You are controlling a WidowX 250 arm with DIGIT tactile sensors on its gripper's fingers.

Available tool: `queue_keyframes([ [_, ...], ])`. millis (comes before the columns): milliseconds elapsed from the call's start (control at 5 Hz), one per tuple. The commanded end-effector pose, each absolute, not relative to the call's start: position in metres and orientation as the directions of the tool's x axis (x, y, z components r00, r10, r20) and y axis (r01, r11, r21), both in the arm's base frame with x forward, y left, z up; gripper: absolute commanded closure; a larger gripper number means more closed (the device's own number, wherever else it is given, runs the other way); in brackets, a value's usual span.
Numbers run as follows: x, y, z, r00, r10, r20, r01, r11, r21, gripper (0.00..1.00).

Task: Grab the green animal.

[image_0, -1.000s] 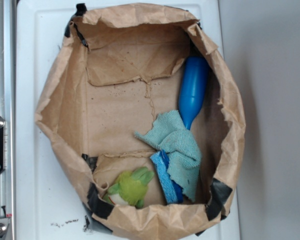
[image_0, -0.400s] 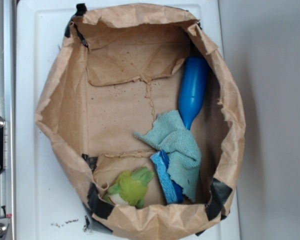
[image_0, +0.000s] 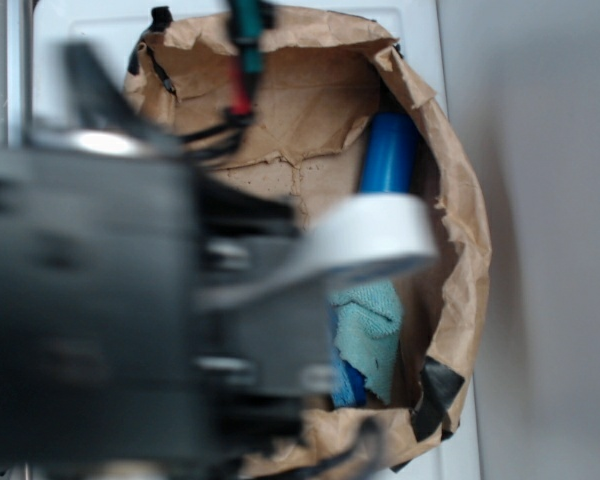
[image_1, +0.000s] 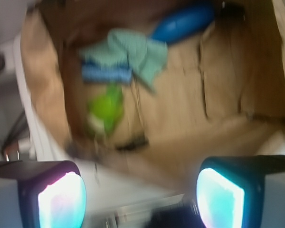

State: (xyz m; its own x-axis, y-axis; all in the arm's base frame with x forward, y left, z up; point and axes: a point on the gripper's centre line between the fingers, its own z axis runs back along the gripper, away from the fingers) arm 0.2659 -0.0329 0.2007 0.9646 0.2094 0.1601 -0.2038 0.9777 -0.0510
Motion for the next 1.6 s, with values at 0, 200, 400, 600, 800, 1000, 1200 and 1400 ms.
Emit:
queue_keyframes([
  [0, 0.285, 0.004, 0.197, 0.786, 0.535, 0.310, -0.500, 0.845, -0.189, 0.00],
  [200, 0.255, 0.010, 0.200, 0.785, 0.512, 0.350, -0.482, 0.859, -0.176, 0.00],
  [400, 0.255, 0.026, 0.200, 0.756, 0.564, 0.332, -0.537, 0.824, -0.178, 0.00],
  [600, 0.267, 0.029, 0.190, 0.750, 0.579, 0.319, -0.563, 0.812, -0.153, 0.00],
  [800, 0.267, 0.029, 0.190, 0.750, 0.579, 0.319, -0.563, 0.812, -0.153, 0.00],
  [1000, 0.267, 0.029, 0.190, 0.750, 0.579, 0.319, -0.563, 0.812, -0.153, 0.00],
  [1200, 0.267, 0.029, 0.190, 0.750, 0.579, 0.319, -0.563, 0.812, -0.153, 0.00],
  [1400, 0.267, 0.029, 0.190, 0.750, 0.579, 0.319, -0.563, 0.812, -0.153, 0.00],
])
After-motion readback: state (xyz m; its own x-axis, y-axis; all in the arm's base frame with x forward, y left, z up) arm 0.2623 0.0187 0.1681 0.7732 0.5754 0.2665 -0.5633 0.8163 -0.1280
